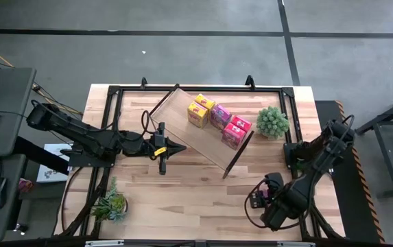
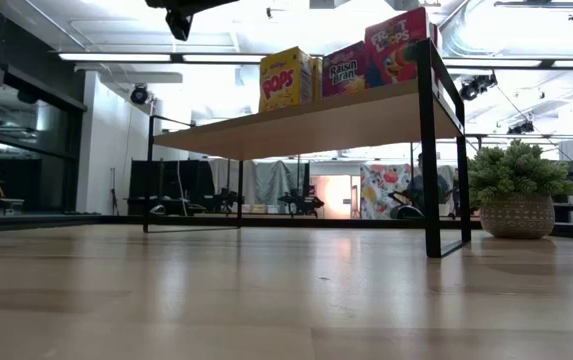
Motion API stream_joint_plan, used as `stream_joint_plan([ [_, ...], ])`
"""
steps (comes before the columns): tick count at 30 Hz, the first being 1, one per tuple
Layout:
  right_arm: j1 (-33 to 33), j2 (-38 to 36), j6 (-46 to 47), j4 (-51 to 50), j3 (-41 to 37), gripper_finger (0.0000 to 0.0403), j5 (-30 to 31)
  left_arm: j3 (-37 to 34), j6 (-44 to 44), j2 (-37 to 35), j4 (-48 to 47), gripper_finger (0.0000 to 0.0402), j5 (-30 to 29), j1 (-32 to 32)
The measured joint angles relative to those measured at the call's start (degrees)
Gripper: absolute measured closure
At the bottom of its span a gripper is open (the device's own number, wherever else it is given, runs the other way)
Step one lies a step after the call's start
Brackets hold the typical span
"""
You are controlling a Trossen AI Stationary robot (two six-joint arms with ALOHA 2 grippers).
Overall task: Stack cereal on shelf
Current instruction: Put the purple cereal box on the shelf
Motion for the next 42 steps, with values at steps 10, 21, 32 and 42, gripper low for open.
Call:
stream_joint_plan([
  [10, -0.2, 0.0, 0.3, -0.6, -0.7, 0.0116, -1.9, 0.0, 0.0, 0.0, 0.0, 0.0401, 1.5, 0.0],
  [21, -0.2, 0.0, 0.3, 1.6, -2.2, 0.0116, -1.6, 0.0, 0.0, 0.0, -0.5, 0.0401, 1.5, 0.0],
  [32, -0.2, 4.3, -0.8, 3.1, -2.3, 0.0116, -2.5, 0.0, 0.0, 0.0, -0.7, 0.0402, 1.5, 0.0],
  [42, -0.2, 7.1, -2.3, 3.0, -2.3, 0.0116, -2.5, 0.0, 0.0, 0.0, -0.7, 0.0401, 1.4, 0.0],
])
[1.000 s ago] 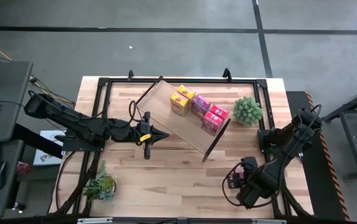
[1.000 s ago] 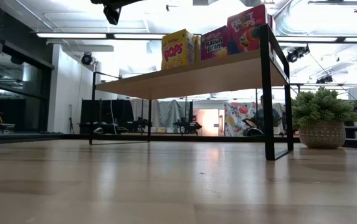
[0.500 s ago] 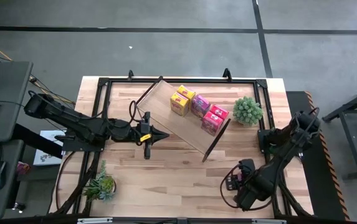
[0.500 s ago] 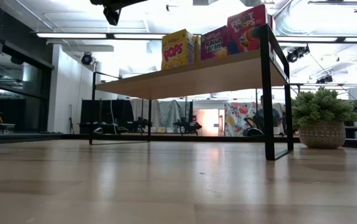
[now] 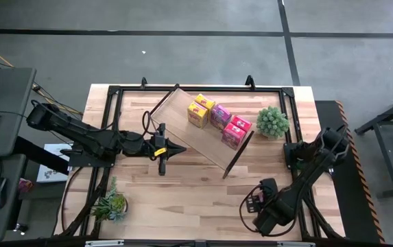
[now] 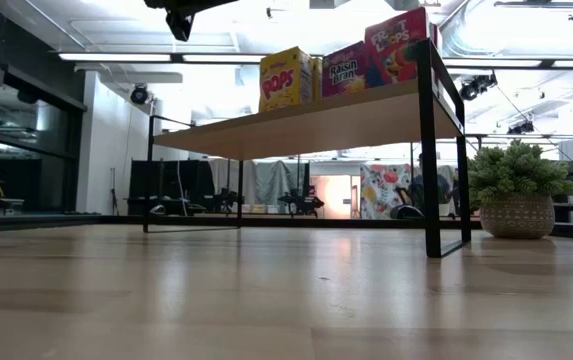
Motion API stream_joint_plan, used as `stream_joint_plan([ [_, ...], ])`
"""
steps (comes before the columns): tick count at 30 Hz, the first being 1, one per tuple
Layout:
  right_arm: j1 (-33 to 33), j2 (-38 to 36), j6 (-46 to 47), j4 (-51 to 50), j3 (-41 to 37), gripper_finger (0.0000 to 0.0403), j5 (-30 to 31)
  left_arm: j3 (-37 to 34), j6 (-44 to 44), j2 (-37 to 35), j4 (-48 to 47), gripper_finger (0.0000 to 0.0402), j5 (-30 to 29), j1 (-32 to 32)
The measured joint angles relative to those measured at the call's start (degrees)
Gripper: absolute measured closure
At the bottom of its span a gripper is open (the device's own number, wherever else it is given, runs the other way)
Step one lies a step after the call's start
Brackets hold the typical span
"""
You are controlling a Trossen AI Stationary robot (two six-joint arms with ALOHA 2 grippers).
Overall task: Stack cereal on shelf
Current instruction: Put the purple cereal box on the shelf
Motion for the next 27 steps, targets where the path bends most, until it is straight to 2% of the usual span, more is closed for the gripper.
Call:
stream_joint_plan([
  [7, 0.0, 0.4, 0.0, -0.1, 0.0, 0.0134, 0.0, 0.0, 0.0, 0.0, 0.0, 0.0401, 0.0, 0.0],
  [19, 0.0, -0.2, -4.2, -1.3, 0.7, 0.0232, -0.3, 0.0, 0.0, 0.0, 0.0, 0.0401, 0.0, 0.0],
  [23, 0.0, -1.4, -10.2, -1.8, 3.2, 0.0249, -0.3, 0.0, 0.0, 0.0, -0.1, 0.0401, 0.0, 0.0],
  [27, 0.0, -2.7, -21.6, 1.0, 8.2, 0.0252, 0.6, 0.0, 0.0, 0.0, -0.1, 0.0401, 0.0, 0.0],
])
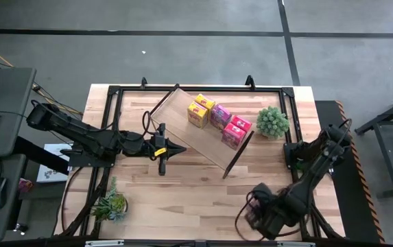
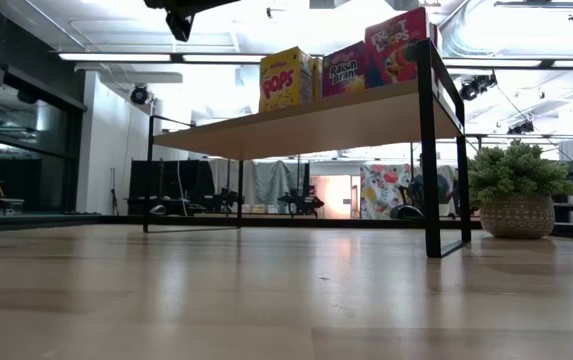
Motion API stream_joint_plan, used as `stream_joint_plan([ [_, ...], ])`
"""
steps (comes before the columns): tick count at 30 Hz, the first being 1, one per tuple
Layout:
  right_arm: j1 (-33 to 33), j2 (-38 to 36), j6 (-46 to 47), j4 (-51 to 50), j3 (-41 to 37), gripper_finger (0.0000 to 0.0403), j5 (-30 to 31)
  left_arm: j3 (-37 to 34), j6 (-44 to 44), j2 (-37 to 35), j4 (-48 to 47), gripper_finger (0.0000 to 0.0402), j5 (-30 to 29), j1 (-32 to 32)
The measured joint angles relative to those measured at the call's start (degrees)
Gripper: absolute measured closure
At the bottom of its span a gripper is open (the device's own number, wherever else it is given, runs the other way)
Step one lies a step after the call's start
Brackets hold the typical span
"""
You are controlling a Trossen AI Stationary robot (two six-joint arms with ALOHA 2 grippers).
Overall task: Stack cereal on shelf
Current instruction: Put the purple cereal box on the shelf
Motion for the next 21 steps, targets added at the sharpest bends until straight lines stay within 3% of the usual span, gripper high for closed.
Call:
stream_joint_plan([
  [7, -2.5, -0.3, -30.2, 17.4, 11.0, 0.0253, 15.9, 0.0, 0.0, 0.0, 0.0, 0.0401, 0.0, 0.0],
  [10, -5.3, -0.2, -43.7, 18.5, 17.0, 0.0253, 20.2, 0.0, 0.0, 0.0, 0.0, 0.0401, 0.0, 0.0],
  [17, -15.8, -0.3, -67.1, 13.1, 31.7, 0.0253, 23.4, 0.0, 0.0, 0.0, 0.0, 0.0401, 0.0, 0.0],
  [21, -23.9, 0.3, -75.0, 5.9, 37.1, 0.0253, 21.0, 0.0, 0.0, 0.0, 0.0, 0.0401, 0.0, 0.0],
])
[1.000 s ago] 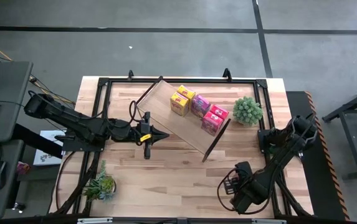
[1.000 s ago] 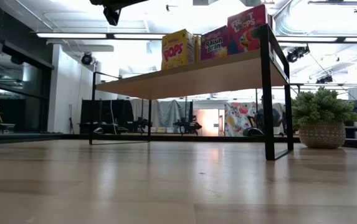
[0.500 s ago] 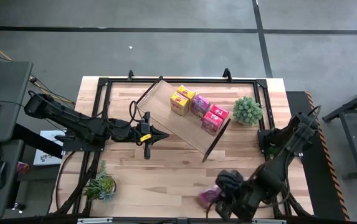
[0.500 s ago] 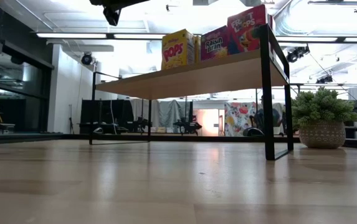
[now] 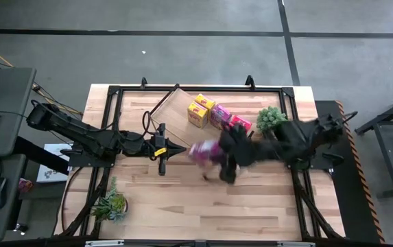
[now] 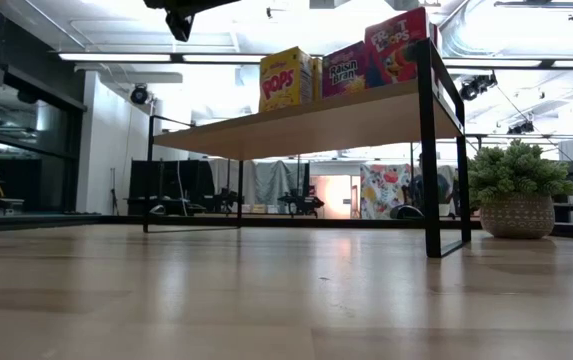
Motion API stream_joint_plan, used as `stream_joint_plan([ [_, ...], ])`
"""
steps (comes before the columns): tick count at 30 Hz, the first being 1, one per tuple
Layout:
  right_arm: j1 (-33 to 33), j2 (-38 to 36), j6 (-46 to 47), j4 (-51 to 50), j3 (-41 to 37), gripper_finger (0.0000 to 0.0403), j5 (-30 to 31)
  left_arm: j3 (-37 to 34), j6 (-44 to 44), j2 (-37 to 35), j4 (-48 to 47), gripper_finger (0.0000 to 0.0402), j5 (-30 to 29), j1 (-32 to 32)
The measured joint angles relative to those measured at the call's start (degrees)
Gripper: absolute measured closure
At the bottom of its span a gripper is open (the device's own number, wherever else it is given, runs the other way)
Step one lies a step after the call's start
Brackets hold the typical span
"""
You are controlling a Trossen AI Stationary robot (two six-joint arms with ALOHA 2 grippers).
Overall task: Stack cereal on shelf
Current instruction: Put the purple cereal box on the shelf
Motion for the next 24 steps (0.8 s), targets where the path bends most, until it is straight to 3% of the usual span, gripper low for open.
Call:
stream_joint_plan([
  [5, -9.3, 1.8, -5.3, -11.2, 2.6, 0.0253, -2.2, 0.0, 0.0, 0.0, 0.0, 0.0401, 0.0, 0.0],
  [10, -15.9, 4.4, -8.2, -15.9, 2.6, 0.0253, -5.8, 0.0, 0.0, 0.0, 0.0, 0.0401, -1.0, 0.0],
  [24, -22.4, 10.1, -9.9, -17.5, 2.5, 0.0253, -9.5, 0.0, 0.0, 0.0, -0.1, 0.0401, -1.1, 0.0],
])
